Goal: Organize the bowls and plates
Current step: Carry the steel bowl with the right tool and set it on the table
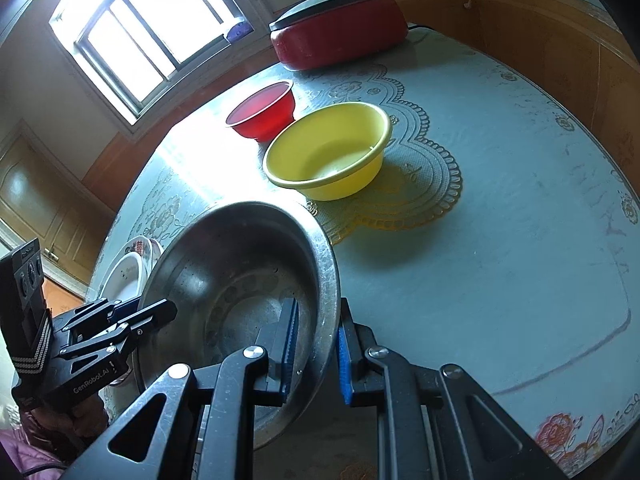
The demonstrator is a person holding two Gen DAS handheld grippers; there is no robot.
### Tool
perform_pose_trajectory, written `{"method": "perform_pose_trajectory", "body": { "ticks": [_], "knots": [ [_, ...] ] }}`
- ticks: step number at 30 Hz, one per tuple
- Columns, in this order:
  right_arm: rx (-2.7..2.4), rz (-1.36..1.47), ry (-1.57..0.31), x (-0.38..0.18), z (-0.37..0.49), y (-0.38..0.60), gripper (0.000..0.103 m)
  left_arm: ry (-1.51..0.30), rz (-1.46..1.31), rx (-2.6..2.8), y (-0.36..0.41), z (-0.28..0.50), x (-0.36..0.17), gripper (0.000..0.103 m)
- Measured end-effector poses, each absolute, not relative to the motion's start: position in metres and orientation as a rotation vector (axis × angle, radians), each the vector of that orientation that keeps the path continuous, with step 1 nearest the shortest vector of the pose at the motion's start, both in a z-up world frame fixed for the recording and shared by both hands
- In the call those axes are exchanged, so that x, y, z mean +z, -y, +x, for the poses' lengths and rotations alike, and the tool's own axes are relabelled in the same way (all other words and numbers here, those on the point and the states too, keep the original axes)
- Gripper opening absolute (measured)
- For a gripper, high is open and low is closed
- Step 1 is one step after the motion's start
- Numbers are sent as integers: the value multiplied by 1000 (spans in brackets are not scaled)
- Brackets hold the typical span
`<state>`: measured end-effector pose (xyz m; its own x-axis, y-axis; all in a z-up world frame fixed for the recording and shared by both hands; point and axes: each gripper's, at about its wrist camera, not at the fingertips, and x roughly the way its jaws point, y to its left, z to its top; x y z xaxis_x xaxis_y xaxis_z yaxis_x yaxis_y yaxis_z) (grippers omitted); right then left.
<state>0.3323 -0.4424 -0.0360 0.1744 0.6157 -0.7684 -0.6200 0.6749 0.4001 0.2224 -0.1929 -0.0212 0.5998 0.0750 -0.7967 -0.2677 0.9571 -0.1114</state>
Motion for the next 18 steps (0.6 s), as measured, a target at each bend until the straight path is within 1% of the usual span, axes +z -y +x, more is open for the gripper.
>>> {"method": "perform_pose_trajectory", "body": {
  "ticks": [8,18],
  "knots": [
    [867,-1,-1064,-33,334,452,17,-909,-217,208,195,229,-23,24],
    [890,51,-1080,-36,338,459,18,-910,-211,237,195,231,-23,24]
  ]
}}
